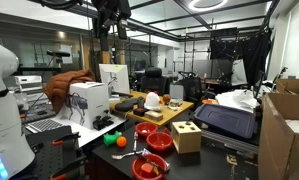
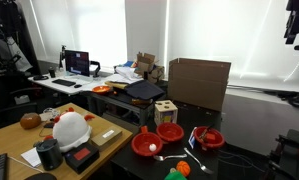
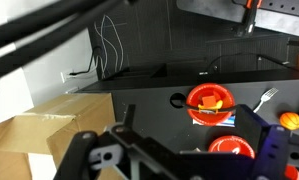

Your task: Remove the white object from the bowl and put it on the table

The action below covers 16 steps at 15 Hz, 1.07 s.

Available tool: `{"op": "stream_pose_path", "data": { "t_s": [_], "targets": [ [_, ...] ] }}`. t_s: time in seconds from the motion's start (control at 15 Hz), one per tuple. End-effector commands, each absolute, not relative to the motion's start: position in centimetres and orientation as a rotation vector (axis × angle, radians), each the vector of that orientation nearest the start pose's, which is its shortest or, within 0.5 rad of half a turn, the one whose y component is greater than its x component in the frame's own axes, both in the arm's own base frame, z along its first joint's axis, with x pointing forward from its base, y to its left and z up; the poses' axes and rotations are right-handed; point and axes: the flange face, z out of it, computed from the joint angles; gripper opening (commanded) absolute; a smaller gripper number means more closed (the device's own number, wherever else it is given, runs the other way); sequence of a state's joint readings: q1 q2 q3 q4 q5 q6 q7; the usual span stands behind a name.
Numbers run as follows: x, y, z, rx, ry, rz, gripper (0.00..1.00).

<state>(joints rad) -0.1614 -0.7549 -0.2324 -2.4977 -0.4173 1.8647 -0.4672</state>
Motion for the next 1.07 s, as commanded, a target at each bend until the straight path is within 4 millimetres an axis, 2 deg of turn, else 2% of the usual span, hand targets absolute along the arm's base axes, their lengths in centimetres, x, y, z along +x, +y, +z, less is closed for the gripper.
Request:
{"op": "stream_pose_path", "data": {
  "t_s": [0.0, 0.27, 0.47, 0.6, 0.73, 1.0],
  "targets": [
    [30.1, -17.1, 53.5, -3.391, -0.384, -0.013, 1.0],
    [30.1, -17.1, 53.5, -3.391, -0.384, -0.013, 1.0],
    [30.9, -16.8, 53.4, -3.405, -0.368, 0.005, 1.0],
    [31.9, -15.9, 53.4, -3.388, -0.426, 0.0, 1.0],
    [33.1, -14.2, 53.4, -3.367, -0.499, -0.012, 1.0],
    [37.2, -8.8, 53.0, -3.293, -0.658, -0.057, 1.0]
  ]
}}
